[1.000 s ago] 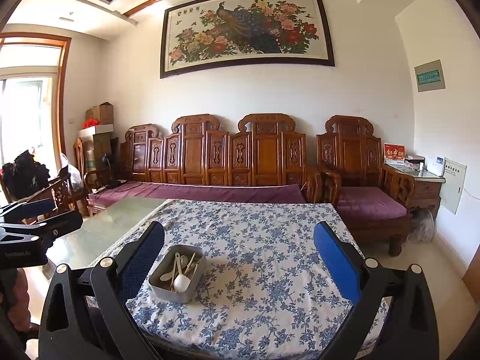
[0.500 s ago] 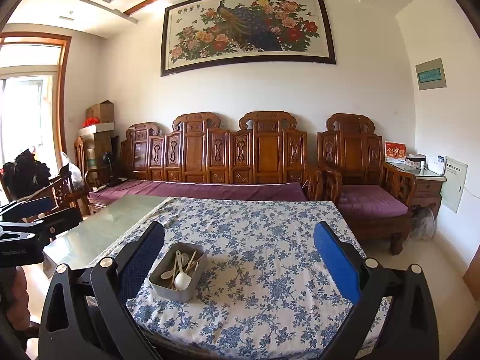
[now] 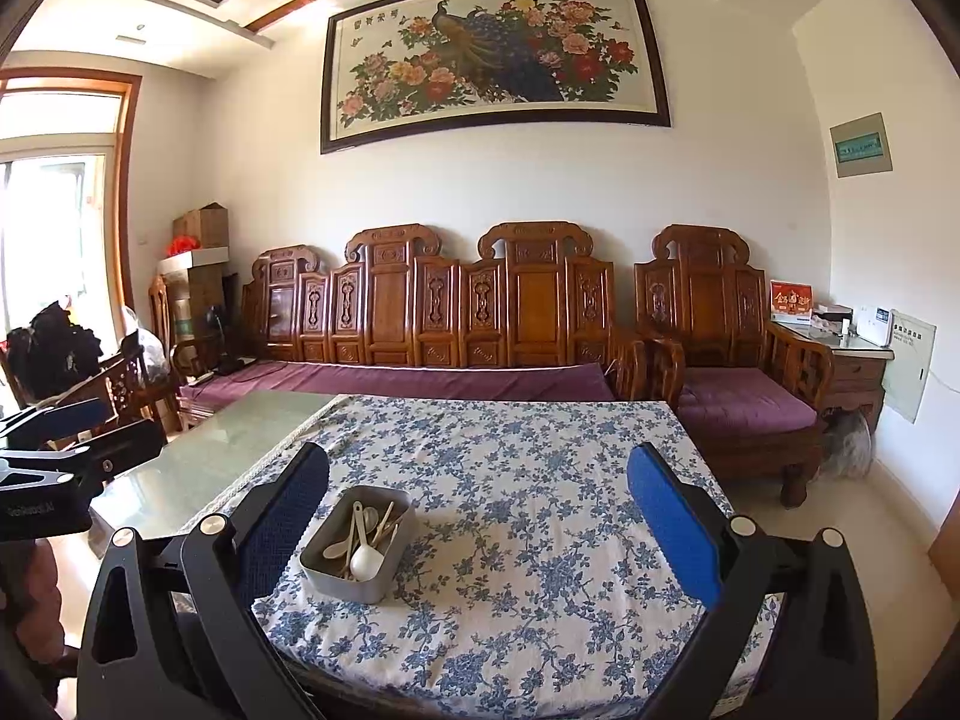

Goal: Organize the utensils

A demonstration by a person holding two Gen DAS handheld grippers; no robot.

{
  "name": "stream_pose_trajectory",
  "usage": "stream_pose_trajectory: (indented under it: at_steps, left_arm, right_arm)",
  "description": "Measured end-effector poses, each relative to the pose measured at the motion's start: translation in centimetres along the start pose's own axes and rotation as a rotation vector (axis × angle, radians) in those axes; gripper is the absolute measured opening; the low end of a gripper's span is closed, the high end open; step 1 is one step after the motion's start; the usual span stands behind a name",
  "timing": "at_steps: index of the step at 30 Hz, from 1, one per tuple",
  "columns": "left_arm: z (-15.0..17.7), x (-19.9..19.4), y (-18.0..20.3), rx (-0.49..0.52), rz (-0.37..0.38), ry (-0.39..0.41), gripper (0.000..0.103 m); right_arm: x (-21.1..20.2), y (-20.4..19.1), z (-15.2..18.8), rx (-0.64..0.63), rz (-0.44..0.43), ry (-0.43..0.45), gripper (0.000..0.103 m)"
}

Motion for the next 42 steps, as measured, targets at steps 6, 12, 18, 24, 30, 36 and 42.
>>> stream_pose_trajectory:
  at_steps: [6,12,18,24,30,36,42]
  left_arm:
    - [0.00,0.00,-0.03,0.001,0.000,0.000,0.095]
    - [0.00,-0.02,-0.03,0.001,0.000,0.001,0.095]
    - [0.00,-0.01,-0.02,0.001,-0.001,0.000,0.095]
    - [-0.07,-0.15,-0.08,0.000,0.000,0.000,0.095]
    - [-0.14,-0.25,-0.07,0.000,0.001,0.002,0.095]
    - [-0.17,-0.30,-0.04,0.000,0.002,0.004,0.095]
    - [-0.18,-0.28,-0.07,0.000,0.002,0.003,0.095]
  right_arm:
    - [-0.02,0.02,-0.01,0.000,-0.001,0.000,0.100]
    - [-0.01,0.04,-0.01,0.000,-0.001,0.000,0.100]
    - [-0.04,0.02,0.02,0.000,-0.003,-0.002,0.100]
    - [-0.10,-0.13,0.05,0.001,-0.005,-0.002,0.100]
    - [-0.09,-0.11,0.04,0.001,-0.006,-0.002,0.100]
    - [-0.12,-0.24,0.09,0.001,-0.008,-0.002,0.100]
    - [-0.11,-0.35,0.11,0.002,-0.009,-0.002,0.100]
Point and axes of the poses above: each gripper's, at about its wrist camera, not at the fingertips, and x roughly the way its jaws point, y to its right, z to its underside, the point moved 8 cm from there along x, roughly the way its jaws point, and after that the axes turned 14 degrees about -y, right-handed, at the moved point
